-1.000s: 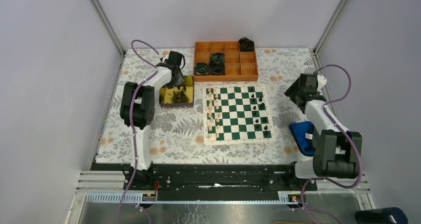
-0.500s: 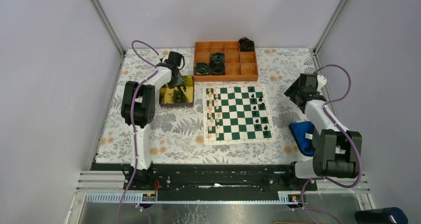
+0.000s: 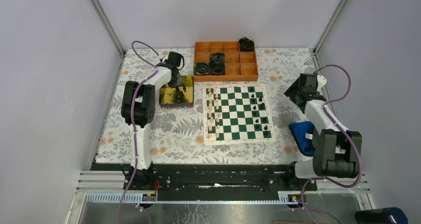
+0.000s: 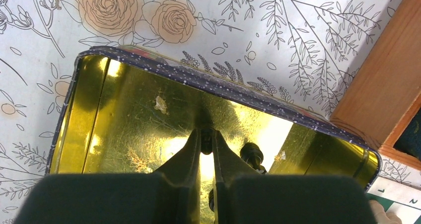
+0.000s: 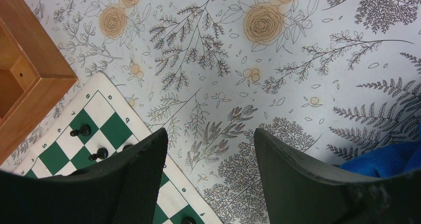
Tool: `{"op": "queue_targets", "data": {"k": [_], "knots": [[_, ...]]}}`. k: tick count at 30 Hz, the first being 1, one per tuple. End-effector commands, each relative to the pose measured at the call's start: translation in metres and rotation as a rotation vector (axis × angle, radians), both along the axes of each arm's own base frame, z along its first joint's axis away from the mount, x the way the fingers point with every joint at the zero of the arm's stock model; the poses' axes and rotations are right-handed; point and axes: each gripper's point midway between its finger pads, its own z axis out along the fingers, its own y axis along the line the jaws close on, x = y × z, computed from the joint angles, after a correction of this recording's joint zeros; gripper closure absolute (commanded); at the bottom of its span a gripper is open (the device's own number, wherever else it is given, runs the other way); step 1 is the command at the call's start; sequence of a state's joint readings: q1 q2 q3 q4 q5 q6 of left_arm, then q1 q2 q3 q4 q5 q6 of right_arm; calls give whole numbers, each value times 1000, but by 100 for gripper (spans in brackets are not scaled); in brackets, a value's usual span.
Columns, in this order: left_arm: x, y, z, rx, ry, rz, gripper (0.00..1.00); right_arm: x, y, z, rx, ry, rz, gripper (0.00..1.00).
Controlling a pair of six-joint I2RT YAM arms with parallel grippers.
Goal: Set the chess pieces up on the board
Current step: Pick up the chess piece from the storage box, then place the chess piece on the chessboard.
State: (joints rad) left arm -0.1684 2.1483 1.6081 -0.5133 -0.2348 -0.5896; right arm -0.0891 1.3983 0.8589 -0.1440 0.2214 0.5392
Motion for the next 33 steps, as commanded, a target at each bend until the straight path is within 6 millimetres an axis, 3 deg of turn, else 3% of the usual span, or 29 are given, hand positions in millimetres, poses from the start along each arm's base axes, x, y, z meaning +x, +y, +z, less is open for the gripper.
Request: {"op": "queue_targets", "data": {"k": [1, 9, 16, 20, 24, 27, 33], "knots": [[1, 8, 4, 15, -14, 16, 94, 14, -3, 16, -4, -59, -11, 28], [-8, 17, 26, 38, -49, 41, 100, 16, -4, 24, -10, -71, -10, 28], [-20, 14, 65, 9, -121, 16, 100, 19, -4, 34, -6, -88, -10, 28], [-31, 2, 89, -17, -167, -44, 100, 19, -3, 37, 0, -90, -13, 28], [-47, -39, 118, -30, -236, -214, 100, 17, -3, 37, 3, -90, -16, 28], [-68, -87, 136, -38, -284, -371, 100, 16, -3, 37, 1, -88, -18, 28], [-123, -182, 144, -69, -317, -649, 100, 14, -7, 37, -14, -80, -30, 27]]}}
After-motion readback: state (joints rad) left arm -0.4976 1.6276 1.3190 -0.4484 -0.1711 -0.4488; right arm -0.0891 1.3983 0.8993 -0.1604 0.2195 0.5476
